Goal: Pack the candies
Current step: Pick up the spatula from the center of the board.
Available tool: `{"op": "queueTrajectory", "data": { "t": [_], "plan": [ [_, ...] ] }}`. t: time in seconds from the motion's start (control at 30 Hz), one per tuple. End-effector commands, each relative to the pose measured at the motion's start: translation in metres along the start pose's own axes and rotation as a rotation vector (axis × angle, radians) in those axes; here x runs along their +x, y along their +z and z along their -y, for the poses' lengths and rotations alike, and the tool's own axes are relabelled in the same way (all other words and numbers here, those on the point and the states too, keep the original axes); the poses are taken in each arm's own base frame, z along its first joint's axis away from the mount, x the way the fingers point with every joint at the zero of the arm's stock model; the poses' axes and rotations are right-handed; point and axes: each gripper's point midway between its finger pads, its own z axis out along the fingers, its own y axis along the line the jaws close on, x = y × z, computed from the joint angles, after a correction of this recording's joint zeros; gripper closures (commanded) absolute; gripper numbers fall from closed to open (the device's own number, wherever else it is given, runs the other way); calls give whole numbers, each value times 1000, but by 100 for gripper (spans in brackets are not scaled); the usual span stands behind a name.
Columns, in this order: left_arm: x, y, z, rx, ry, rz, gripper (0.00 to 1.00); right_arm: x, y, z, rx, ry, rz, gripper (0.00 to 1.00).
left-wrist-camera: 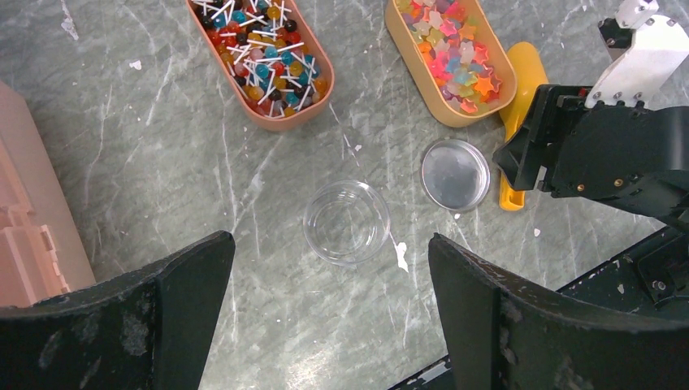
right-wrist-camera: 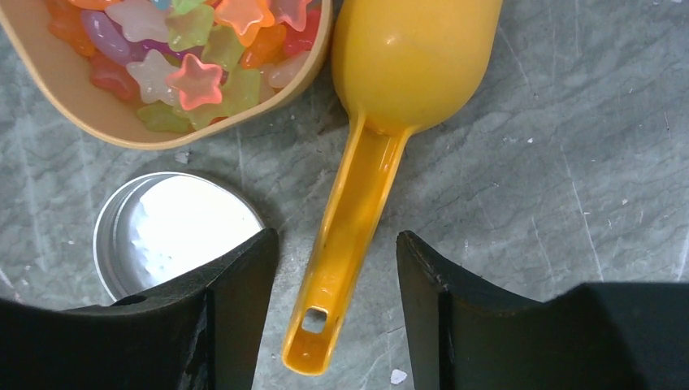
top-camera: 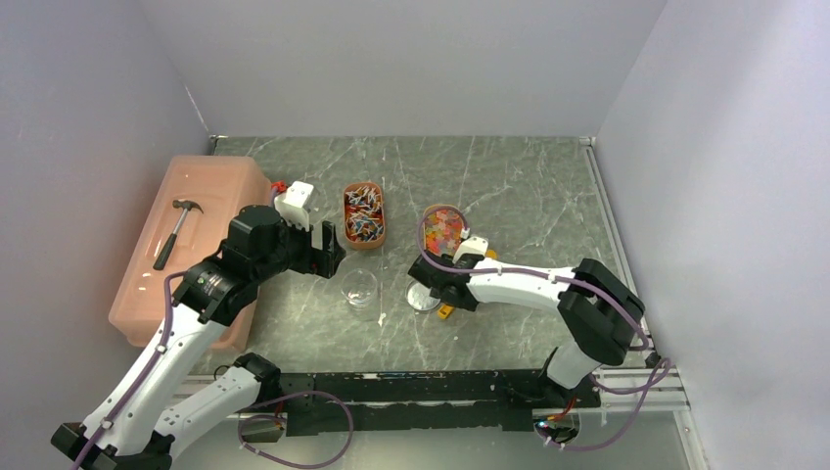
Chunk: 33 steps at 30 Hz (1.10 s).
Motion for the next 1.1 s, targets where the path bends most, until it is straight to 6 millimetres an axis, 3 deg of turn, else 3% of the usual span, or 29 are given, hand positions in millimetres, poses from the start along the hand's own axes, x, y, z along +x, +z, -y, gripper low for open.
{"op": "queueTrajectory", "data": {
  "t": [0.0, 0.43, 0.63, 0.83, 1.07],
  "plan": [
    [-4, -2, -2, -11, -7, 20, 5, 4, 8, 2, 8, 23, -1, 43],
    [-2, 2, -3, -19, -6, 4, 5, -1, 13, 29, 58, 29, 17, 73],
    [-1, 4, -4, -20, -6, -3, 5, -13, 11, 50, 62, 49, 31, 100],
    [0, 6, -3, -18, -9, -10, 5, -34, -7, 59, 13, -4, 64, 100],
    [-4, 3, 4, 27, 0, 15, 5, -64, -47, 51, -181, -116, 112, 100]
  ]
}}
